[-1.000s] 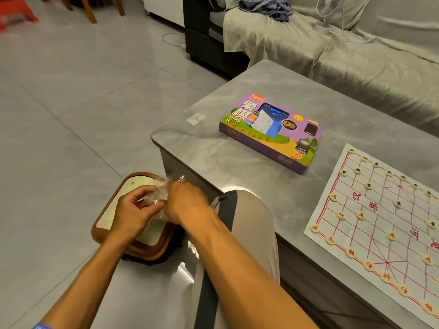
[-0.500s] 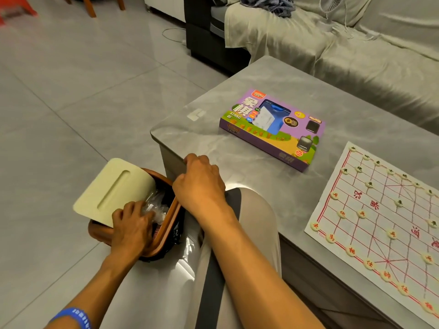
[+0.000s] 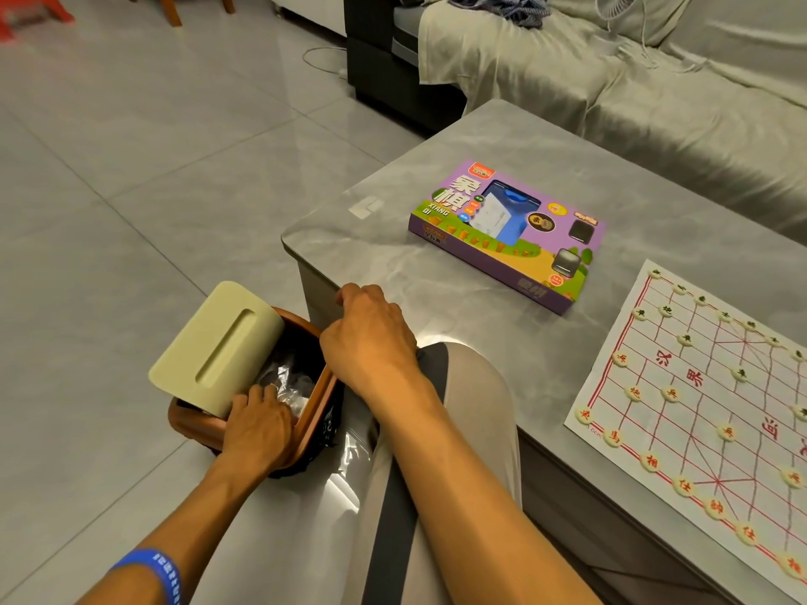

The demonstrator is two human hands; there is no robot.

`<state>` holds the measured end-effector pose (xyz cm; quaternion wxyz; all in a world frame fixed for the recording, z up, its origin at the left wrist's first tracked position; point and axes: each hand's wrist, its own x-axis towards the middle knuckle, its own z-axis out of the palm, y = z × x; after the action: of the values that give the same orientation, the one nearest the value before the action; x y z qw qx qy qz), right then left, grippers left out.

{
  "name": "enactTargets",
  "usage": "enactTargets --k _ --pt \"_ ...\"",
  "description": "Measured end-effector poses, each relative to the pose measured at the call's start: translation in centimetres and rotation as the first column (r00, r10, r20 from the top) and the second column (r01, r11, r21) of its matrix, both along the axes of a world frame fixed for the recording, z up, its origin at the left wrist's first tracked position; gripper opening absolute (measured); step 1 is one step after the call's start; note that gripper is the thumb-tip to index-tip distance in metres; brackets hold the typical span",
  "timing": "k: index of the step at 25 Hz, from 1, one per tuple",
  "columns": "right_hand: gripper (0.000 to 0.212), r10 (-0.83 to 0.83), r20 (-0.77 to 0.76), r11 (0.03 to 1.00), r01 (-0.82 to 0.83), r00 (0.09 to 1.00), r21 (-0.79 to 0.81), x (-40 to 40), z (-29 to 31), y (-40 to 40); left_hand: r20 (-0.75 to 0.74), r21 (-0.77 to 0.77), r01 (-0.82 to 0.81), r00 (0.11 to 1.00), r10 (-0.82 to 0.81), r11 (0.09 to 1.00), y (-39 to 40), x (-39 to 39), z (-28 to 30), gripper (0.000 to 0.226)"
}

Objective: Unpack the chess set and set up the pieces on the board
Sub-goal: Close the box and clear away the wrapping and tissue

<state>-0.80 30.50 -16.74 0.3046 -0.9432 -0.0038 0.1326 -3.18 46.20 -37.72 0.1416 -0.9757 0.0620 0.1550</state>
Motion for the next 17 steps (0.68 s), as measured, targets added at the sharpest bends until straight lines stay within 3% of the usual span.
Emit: enactTargets --k 2,4,6,8,12,17 --pt "0.044 0.003 -0.006 1.000 -0.003 1.000 -0.003 0.0 0.1 0.0 0.016 -0.092 0.032 0.999 -0.031 0.995 0.2 0.3 0.8 0.029" --pt "0.044 0.007 -0.010 1.000 -0.007 1.000 -0.001 -0.1 0.1 0.0 0.181 -0.220 0.065 0.983 -0.025 0.973 0.9 0.2 1.8 0.034" --pt "0.043 0.012 -0.012 1.000 -0.012 1.000 0.000 -0.1 0.1 0.0 0.384 -0.335 0.032 0.917 0.106 0.942 1.8 -0.1 2.6 0.057" --pt "0.043 0.009 -0.016 1.000 -0.009 1.000 -0.001 -0.1 0.1 0.0 0.466 -0.391 -0.050 0.850 0.244 0.919 2.7 0.0 3.6 0.064" --pt "0.043 0.011 -0.020 1.000 -0.011 1.000 0.002 -0.2 0.1 0.2 0.305 -0.467 -0.253 0.854 0.422 0.848 5.0 0.9 2.6 0.075" --pt "0.044 0.013 -0.021 1.000 -0.013 1.000 0.004 -0.1 0.1 0.1 0.119 -0.506 -0.333 0.887 0.447 0.796 5.9 1.7 1.7 0.089"
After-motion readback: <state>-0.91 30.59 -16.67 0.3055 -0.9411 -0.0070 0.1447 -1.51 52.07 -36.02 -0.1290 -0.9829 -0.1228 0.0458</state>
